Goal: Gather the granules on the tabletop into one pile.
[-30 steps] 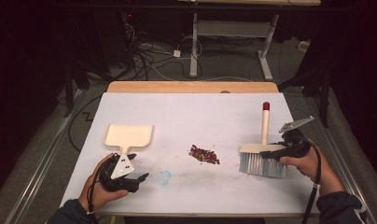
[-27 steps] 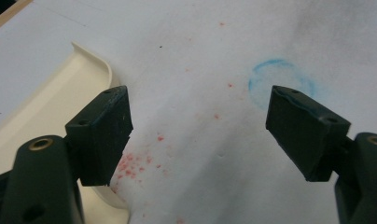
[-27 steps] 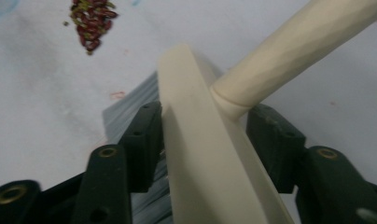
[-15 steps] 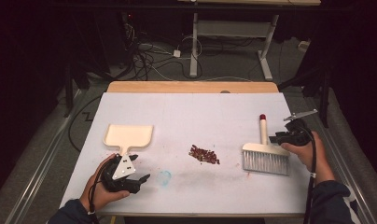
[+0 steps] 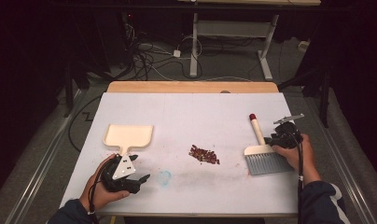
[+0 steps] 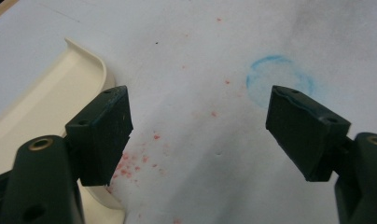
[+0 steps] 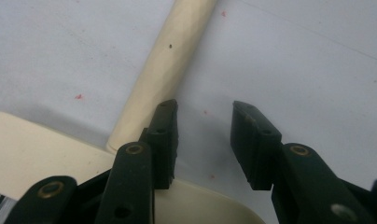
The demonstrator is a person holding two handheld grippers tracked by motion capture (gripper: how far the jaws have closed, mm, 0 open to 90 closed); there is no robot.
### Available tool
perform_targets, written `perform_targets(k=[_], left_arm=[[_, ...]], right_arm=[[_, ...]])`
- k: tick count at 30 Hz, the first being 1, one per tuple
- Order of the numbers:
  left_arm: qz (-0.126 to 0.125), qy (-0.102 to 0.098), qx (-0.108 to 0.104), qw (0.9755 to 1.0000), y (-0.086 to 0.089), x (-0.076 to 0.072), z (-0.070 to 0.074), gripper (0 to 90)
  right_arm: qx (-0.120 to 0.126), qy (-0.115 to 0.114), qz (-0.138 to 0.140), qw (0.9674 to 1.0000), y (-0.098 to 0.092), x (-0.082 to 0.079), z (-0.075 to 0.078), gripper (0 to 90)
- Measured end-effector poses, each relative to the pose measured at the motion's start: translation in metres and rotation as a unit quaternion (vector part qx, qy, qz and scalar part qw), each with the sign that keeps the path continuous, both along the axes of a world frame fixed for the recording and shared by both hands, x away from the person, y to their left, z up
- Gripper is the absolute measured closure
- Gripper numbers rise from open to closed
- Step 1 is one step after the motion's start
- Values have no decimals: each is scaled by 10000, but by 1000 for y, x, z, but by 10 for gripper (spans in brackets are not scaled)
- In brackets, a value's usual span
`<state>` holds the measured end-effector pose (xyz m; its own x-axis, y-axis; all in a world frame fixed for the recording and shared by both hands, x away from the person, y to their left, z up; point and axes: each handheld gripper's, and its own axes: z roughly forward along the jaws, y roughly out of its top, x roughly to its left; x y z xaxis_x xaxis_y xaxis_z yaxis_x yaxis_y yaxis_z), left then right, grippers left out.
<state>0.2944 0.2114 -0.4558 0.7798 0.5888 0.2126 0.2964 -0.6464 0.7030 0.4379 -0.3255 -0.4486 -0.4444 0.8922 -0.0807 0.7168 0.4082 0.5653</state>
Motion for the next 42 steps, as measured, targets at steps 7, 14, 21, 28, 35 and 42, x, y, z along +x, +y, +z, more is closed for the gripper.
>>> perform_targets(k=[7,14,21,28,35,42], left_arm=[[9,-5,-9,10000,1,-1,0,218],[-11,3,7,10000,0,0,0,218],[12,-24,-26,10000,2,0,1,218],[52,-121,-33,9999,4,-1,3,218],[68,-140,-62,9999,5,-1,3,217],[66,-154,-66,9998,5,-1,3,216]], right_arm=[[23,-76,-106,9999,-6,-5,0,618],[-8,-97,-90,9999,-6,-3,-2,600],[132,-542,-25,9984,-5,-11,12,521],[671,-1431,236,9871,4,-28,37,434],[973,-2183,594,9692,26,-51,59,338],[995,-2577,699,9585,44,-68,67,278]])
